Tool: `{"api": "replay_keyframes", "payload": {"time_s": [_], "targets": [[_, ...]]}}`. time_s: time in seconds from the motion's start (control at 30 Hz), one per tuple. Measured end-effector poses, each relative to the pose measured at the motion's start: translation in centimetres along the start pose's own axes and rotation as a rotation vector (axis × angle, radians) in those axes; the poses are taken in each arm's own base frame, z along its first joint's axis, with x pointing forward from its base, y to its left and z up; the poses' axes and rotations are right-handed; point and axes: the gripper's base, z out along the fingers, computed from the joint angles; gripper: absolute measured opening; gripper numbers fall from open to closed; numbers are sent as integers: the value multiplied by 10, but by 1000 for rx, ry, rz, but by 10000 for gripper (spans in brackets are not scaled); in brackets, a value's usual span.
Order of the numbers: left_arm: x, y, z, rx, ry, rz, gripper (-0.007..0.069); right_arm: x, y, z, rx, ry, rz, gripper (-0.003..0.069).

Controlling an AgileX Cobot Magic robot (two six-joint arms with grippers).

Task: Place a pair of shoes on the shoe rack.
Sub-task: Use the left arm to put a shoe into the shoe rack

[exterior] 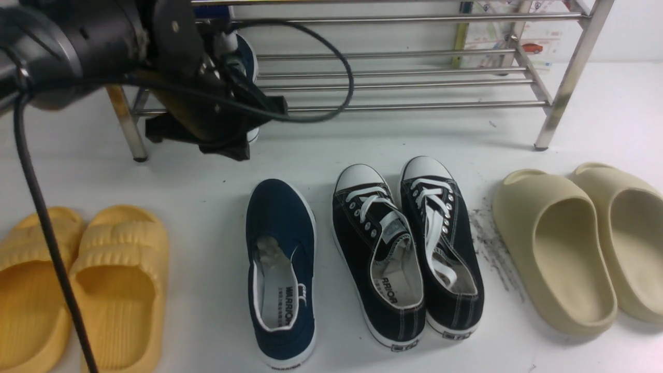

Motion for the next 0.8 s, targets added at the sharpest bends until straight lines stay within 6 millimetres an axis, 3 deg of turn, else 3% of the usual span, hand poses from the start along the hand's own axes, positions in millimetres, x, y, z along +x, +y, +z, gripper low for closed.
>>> {"api": "replay_keyframes", "payload": {"time_s": [0.1,0.3,0.6,0.8], "targets": [[1,6,34,12,-56,-11,-13,0,0,0,0,0,0,239],[-16,22,63,-3,-119,-54,-13,0,0,0,0,0,0,239],[-38,41,63,-18,-199,-90,-13,0,0,0,0,0,0,239],[-42,45,63,-28,-223,-77,-13,0,0,0,0,0,0,239]]}}
